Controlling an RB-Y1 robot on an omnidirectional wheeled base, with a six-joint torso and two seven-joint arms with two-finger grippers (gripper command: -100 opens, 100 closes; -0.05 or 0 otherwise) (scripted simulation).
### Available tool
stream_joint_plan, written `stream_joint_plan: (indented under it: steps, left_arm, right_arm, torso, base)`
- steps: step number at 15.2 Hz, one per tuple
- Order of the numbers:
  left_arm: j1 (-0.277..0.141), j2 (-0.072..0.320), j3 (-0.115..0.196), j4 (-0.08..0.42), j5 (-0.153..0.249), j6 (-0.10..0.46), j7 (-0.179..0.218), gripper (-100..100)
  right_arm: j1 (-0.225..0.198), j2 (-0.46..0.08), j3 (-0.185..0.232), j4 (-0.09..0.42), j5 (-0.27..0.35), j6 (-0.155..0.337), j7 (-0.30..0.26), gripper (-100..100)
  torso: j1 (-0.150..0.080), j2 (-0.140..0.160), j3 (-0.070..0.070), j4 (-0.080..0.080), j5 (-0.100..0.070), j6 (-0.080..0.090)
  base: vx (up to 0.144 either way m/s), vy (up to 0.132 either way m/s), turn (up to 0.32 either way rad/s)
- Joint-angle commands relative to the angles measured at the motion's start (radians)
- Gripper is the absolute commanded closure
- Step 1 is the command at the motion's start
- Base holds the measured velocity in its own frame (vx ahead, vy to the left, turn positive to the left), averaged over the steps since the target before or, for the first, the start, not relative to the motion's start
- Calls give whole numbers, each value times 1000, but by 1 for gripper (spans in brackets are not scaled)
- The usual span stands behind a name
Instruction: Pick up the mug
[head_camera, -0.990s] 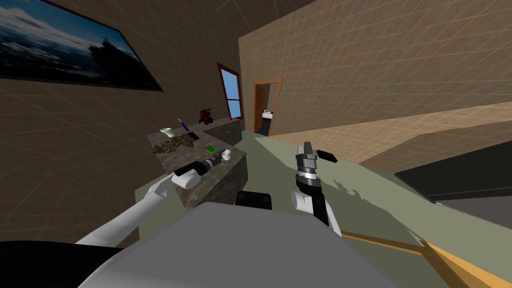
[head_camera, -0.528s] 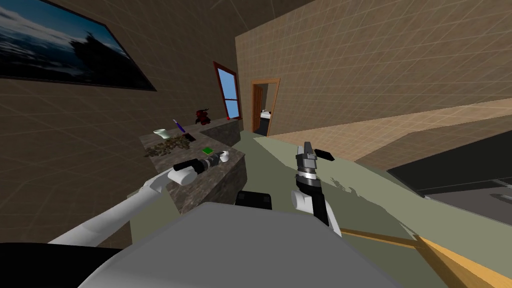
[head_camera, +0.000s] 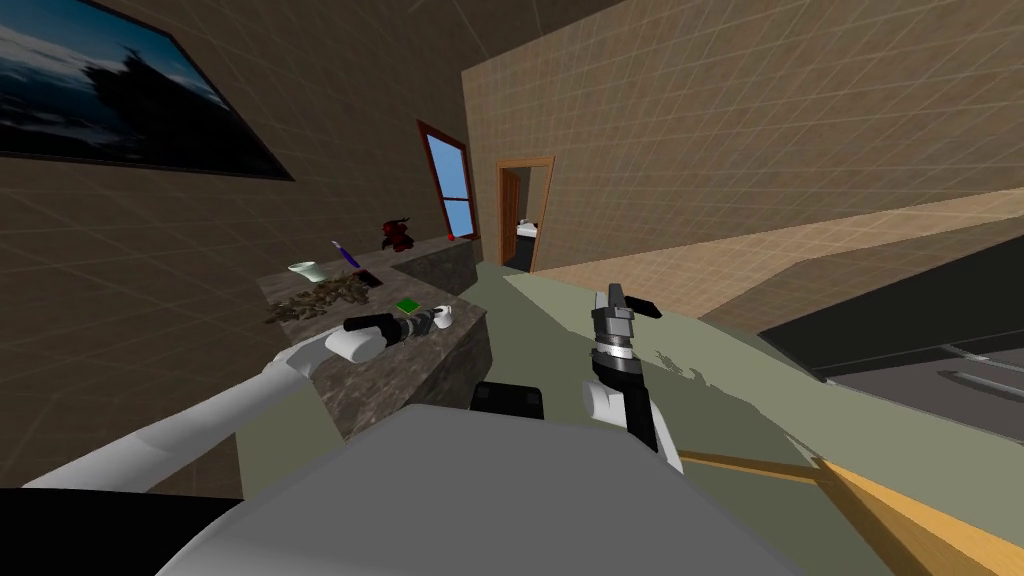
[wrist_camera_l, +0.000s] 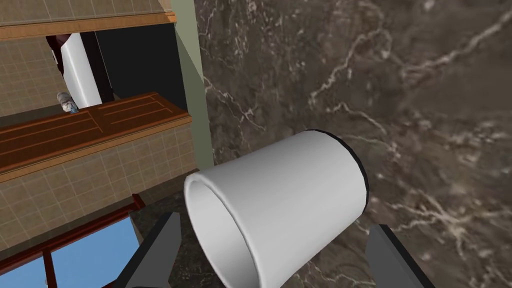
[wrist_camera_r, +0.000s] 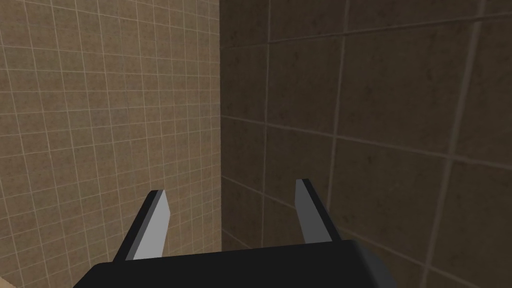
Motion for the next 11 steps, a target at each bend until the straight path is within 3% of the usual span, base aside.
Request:
stream_joint_plan:
  steps: [1, 3, 4, 5, 6, 8, 9, 10, 11]
  left_arm:
    - [-19, 50, -9, 25, 50, 50, 1, -100]
    - [-19, 52, -9, 25, 54, 72, 1, -100]
    - [-28, 96, -14, 42, 96, 107, 1, -100]
    - [-28, 96, -14, 42, 100, 124, 1, -100]
    - [-37, 133, -20, 59, 134, 148, 1, -100]
    - [-37, 138, -20, 59, 145, 175, 1, -100]
    - [-46, 176, -27, 75, 178, 211, 1, -100]
    - [-46, 179, -27, 75, 188, 225, 1, -100]
    - [-54, 212, -33, 90, 216, 248, 1, -100]
  right_arm:
    - [0, 0, 0, 0, 0, 0, 0, 0]
    - [0, 0, 0, 0, 0, 0, 0, 0]
    - [0, 0, 0, 0, 0, 0, 0, 0]
    - [0, 0, 0, 0, 0, 0, 0, 0]
    - [0, 0, 0, 0, 0, 0, 0, 0]
    - [0, 0, 0, 0, 0, 0, 0, 0]
    - [0, 0, 0, 0, 0, 0, 0, 0]
    - [0, 0, 0, 0, 0, 0, 0, 0]
    - [0, 0, 0, 0, 0, 0, 0, 0]
  torso:
    - [0, 0, 0, 0, 0, 0]
    - [-1, 0, 0, 0, 0, 0]
    - [-1, 0, 0, 0, 0, 0]
    - [-1, 0, 0, 0, 0, 0]
    - [-1, 0, 0, 0, 0, 0]
    - [-1, -1, 0, 0, 0, 0]
    - [-1, 0, 0, 0, 0, 0]
    - [-1, 0, 0, 0, 0, 0]
    - [-1, 0, 0, 0, 0, 0]
  base:
    - [22, -13, -59]
    - [31, -5, -57]
    - [38, -9, -71]
    - [38, -9, -76]
    - [37, -9, -101]
    - [32, -11, -60]
    - [25, -16, -47]
    - [27, -16, -63]
    - [32, -21, -101]
